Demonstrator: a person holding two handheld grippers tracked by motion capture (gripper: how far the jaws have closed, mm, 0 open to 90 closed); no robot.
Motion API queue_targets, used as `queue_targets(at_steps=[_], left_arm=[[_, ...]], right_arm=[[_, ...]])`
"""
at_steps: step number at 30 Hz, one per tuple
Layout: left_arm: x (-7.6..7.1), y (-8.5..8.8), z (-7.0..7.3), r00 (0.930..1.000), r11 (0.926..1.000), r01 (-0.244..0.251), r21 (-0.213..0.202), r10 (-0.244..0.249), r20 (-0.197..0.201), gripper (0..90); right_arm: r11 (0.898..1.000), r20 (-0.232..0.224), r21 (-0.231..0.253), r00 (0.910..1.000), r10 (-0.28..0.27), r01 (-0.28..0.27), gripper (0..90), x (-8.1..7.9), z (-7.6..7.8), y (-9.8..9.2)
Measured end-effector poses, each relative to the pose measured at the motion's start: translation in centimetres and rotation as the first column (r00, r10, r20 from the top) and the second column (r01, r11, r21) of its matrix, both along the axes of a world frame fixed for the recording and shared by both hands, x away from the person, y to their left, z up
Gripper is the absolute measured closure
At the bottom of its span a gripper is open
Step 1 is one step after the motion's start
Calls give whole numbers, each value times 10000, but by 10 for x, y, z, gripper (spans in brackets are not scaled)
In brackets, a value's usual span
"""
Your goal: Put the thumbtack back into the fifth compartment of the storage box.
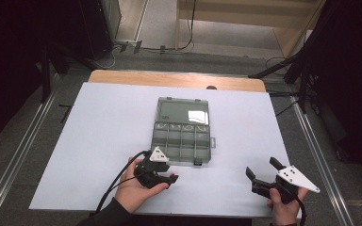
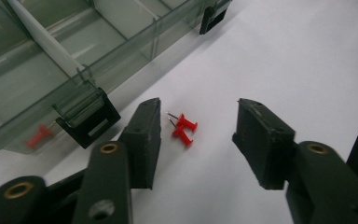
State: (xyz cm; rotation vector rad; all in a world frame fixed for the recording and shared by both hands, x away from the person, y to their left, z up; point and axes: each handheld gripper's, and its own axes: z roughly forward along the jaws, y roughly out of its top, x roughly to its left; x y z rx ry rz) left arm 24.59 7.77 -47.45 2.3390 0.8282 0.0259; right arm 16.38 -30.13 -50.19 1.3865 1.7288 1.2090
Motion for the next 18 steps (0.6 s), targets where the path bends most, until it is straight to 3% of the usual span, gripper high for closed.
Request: queue_targets(at_steps=[4,9,18], left_arm=[[-2,-3,-3,10000,9995,-42,306,41,37,618],[0,-2,-9,9990,9972,-439,598,438,30,649],[3,-4,-15,9986,9960,-526,728,530,-46,651]], right_arm=[[10000,-11,10,10000,14,-14,50,1,-1,0],[10000,22,-41,10000,-14,14,49,0,0,-1],[10000,30,-60,10000,-2,2,49,0,0,-1]])
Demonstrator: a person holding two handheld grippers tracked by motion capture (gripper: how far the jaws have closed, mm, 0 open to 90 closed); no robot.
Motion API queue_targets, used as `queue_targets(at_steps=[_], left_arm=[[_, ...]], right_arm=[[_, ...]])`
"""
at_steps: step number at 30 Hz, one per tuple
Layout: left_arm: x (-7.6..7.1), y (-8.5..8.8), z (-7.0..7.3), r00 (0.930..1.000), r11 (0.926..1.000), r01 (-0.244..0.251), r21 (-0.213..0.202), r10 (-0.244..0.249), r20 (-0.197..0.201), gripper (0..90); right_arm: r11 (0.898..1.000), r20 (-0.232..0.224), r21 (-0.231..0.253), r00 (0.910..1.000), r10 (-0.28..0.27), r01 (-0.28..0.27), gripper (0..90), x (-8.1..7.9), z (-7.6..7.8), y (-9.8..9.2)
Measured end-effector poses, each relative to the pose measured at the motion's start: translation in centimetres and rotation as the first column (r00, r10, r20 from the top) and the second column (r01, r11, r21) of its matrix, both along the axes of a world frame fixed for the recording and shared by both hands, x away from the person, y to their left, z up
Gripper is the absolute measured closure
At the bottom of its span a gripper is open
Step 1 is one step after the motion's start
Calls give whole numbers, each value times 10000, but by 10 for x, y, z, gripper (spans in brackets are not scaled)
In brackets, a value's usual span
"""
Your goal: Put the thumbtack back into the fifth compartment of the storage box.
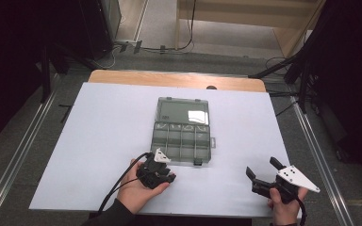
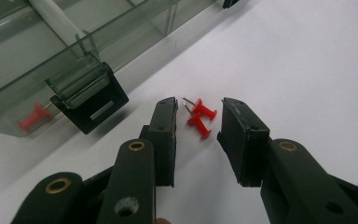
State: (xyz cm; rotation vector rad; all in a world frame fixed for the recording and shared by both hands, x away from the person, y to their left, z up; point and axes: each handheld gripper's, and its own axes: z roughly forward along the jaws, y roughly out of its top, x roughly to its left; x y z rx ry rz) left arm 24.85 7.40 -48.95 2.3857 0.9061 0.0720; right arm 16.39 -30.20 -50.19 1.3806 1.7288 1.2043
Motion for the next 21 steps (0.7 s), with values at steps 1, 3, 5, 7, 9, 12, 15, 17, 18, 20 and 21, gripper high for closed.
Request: queue_targets(at_steps=[1,3,5,7,9,12,15,17,18,20,21], left_arm=[[0,0,-1,10000,10000,-37,-21,37,42,689],[1,1,0,9999,9999,-101,36,101,65,727],[2,2,-1,9998,9998,-145,116,144,112,766],[2,3,-1,9997,9998,-209,74,208,147,796],[2,3,-2,9996,9997,-196,144,193,221,832],[3,4,-2,9997,9998,-98,164,94,212,841],[3,5,-2,9998,9999,-95,117,92,191,845],[4,6,-2,9999,10000,-51,1,51,140,847],[4,6,-2,9999,10000,-36,8,36,128,849],[5,7,-2,10000,10000,-30,-77,31,76,853],[5,7,-2,10000,10000,-14,-76,15,66,853]], right_arm=[[10000,-12,-11,10000,-2,2,49,0,0,0],[10000,-8,2,10000,-22,22,50,0,0,0],[10000,-12,-24,10000,-13,13,49,0,0,0],[10000,-20,-31,10000,-4,4,49,0,0,0],[10000,-37,-14,10000,-1,1,49,0,0,0],[10000,-20,-5,10000,-32,32,50,0,0,0],[10000,-9,24,10000,-58,58,50,0,0,0],[10000,-50,56,10000,-81,81,50,0,0,0],[10000,-28,31,10000,-65,66,50,0,0,0],[10000,-53,50,10000,-80,80,50,0,0,0],[10000,-54,48,10000,-78,78,50,0,0,0]])
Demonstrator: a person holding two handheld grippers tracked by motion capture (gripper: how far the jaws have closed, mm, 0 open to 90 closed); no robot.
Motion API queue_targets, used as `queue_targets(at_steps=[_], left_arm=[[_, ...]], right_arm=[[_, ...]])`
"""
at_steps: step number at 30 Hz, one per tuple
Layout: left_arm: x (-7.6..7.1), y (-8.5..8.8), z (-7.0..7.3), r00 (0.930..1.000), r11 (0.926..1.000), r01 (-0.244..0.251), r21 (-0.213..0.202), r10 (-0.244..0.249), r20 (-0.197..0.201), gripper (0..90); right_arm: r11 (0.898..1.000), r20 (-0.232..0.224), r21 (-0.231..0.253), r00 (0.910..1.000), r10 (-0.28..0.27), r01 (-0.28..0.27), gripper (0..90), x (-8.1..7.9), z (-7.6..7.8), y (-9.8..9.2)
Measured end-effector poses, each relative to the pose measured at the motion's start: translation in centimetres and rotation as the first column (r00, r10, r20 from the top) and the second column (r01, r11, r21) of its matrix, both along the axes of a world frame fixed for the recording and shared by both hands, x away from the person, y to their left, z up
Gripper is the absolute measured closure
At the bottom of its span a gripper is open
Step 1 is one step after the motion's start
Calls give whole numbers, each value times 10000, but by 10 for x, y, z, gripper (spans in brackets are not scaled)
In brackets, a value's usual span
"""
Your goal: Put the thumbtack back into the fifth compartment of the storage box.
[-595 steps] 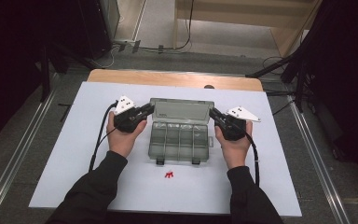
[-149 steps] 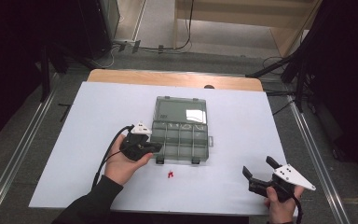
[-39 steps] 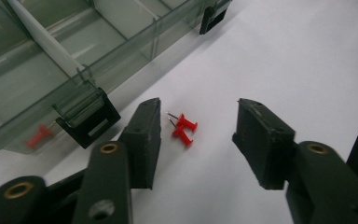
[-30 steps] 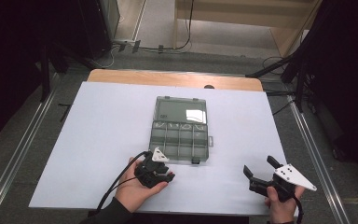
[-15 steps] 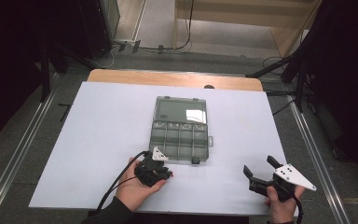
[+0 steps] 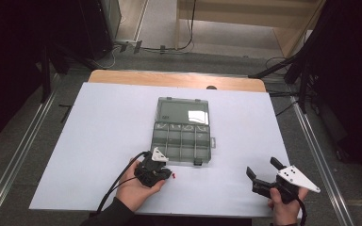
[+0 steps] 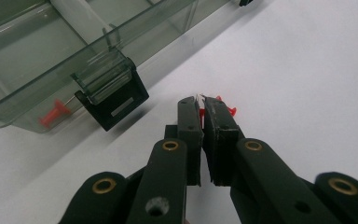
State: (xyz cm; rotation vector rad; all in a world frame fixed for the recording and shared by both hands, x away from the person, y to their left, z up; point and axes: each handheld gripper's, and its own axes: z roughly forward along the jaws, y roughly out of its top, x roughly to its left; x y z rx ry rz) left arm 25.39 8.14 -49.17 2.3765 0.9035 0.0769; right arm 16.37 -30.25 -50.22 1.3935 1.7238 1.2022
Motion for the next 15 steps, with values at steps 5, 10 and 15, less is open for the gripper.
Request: queue_targets(at_steps=[5,10,15], left_arm=[[0,1,2,10000,10000,64,-29,-64,15,854],[1,3,6,10000,9999,77,-147,-76,38,854],[3,6,10,9999,9997,89,-216,-87,105,854]], right_arm=[[10000,1,1,10000,-2,2,50,0,0,0],[10000,9,7,10000,-35,35,50,0,0,-1],[10000,29,32,10000,22,-22,50,0,0,0]])
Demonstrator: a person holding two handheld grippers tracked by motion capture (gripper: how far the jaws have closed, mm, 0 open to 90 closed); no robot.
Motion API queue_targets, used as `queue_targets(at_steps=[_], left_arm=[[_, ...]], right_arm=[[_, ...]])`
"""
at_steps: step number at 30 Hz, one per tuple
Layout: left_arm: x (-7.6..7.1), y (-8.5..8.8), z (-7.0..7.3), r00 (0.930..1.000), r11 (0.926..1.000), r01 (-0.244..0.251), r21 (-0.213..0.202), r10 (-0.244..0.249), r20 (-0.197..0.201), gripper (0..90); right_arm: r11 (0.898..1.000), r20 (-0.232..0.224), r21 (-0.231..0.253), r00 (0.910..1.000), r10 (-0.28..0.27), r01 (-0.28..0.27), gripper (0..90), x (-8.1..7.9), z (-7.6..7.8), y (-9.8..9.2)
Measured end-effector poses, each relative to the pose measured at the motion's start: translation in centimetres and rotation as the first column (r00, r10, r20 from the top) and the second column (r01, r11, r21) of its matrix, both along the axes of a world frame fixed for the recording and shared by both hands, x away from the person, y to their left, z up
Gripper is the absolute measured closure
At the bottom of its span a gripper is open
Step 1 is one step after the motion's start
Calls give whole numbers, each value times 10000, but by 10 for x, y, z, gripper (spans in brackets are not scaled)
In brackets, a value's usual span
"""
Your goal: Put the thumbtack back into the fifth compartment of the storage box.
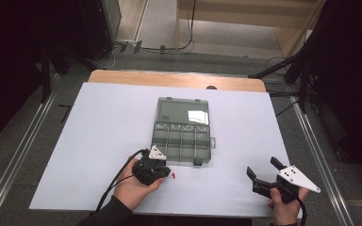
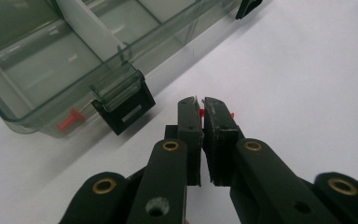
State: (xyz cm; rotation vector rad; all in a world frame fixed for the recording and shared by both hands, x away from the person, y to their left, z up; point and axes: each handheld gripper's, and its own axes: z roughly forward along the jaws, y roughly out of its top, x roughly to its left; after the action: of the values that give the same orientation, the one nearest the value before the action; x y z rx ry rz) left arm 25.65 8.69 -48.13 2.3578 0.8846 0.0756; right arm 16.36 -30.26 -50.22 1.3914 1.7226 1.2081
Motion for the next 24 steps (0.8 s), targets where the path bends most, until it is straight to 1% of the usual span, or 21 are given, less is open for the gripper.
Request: queue_targets(at_steps=[3,6,11,14,15,18,24], left_arm=[[1,1,2,10000,9999,-60,-138,60,8,854],[2,2,5,10000,9999,-44,-123,44,24,854],[5,4,9,10000,9997,-45,-241,47,61,854],[5,4,10,10000,9996,-53,-285,55,81,855],[6,4,11,9999,9992,-118,-385,121,71,854],[8,5,12,9999,9996,-37,-285,40,101,854],[10,5,15,9999,9992,-84,-382,87,87,854]], right_arm=[[10000,7,-38,10000,-3,3,50,0,0,0],[10000,14,-61,10000,31,-31,50,0,0,0],[9999,76,-104,9999,92,-92,50,0,0,0],[10000,33,-50,10000,71,-71,50,0,-1,1],[10000,29,-49,10000,73,-73,50,0,-1,1],[10000,12,-38,10000,68,-68,50,0,-1,2],[9999,29,-82,10000,72,-72,50,0,-1,2]])
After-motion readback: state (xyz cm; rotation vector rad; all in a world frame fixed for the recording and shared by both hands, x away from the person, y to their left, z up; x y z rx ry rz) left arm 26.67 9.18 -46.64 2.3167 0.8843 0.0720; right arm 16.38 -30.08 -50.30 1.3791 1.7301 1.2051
